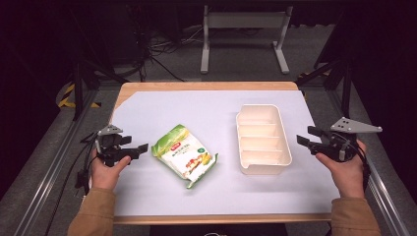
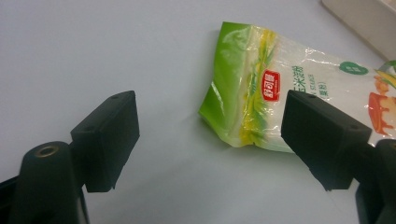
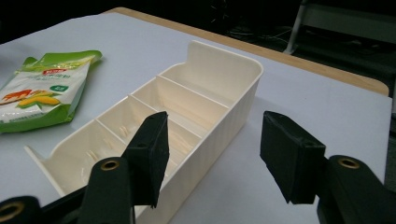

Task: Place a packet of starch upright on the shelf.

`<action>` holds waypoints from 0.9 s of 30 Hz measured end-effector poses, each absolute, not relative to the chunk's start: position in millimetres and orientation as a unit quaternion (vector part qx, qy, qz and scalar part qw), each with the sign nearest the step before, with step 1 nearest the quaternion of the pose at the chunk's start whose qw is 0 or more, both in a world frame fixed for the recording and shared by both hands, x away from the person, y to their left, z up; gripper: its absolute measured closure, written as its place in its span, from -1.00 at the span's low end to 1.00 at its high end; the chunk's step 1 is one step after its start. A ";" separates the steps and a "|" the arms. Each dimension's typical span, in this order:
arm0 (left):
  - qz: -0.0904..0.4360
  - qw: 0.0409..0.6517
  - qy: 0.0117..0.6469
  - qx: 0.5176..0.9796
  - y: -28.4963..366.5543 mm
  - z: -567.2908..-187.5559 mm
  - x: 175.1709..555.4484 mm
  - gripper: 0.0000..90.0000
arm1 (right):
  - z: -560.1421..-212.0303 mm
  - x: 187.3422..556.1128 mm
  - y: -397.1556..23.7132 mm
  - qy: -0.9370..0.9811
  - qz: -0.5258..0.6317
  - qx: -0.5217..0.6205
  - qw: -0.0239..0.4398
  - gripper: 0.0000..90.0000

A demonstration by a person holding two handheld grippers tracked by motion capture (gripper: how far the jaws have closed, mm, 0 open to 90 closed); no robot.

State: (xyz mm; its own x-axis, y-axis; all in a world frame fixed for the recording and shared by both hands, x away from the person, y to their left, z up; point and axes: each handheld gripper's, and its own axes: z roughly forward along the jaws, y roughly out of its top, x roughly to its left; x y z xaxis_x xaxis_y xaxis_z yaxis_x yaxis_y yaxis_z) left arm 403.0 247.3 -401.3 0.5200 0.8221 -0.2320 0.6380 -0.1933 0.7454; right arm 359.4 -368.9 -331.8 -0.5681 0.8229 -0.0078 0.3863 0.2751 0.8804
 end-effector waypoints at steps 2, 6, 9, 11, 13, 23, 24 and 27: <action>0.102 0.413 0.483 0.765 244.6 -402.7 404.8 -0.55 | -331.9 359.8 -366.3 0.763 0.454 0.394 0.236 -0.07; 0.091 0.403 0.491 0.767 239.3 -408.9 410.7 -0.55 | -330.2 359.0 -361.0 0.769 0.453 0.387 0.233 -0.07; 0.086 0.397 0.493 0.770 235.0 -412.8 414.1 -0.55 | -329.4 358.1 -359.5 0.770 0.450 0.387 0.235 -0.07; 0.079 0.391 0.492 0.774 231.2 -415.3 416.8 -0.55 | -329.8 357.7 -359.4 0.771 0.448 0.385 0.236 -0.08; 0.071 0.386 0.491 0.778 227.2 -418.2 420.2 -0.55 | -330.7 356.3 -360.2 0.771 0.447 0.389 0.236 -0.08; 0.053 0.376 0.492 0.784 215.0 -426.1 430.9 -0.58 | -333.4 350.8 -363.4 0.771 0.440 0.395 0.238 -0.10; 0.050 0.373 0.492 0.785 214.3 -427.6 432.3 -0.58 | -333.8 350.5 -364.1 0.772 0.439 0.394 0.238 -0.10; 0.039 0.369 0.492 0.788 212.1 -430.7 434.9 -0.58 | -334.0 349.2 -365.0 0.771 0.438 0.396 0.239 -0.10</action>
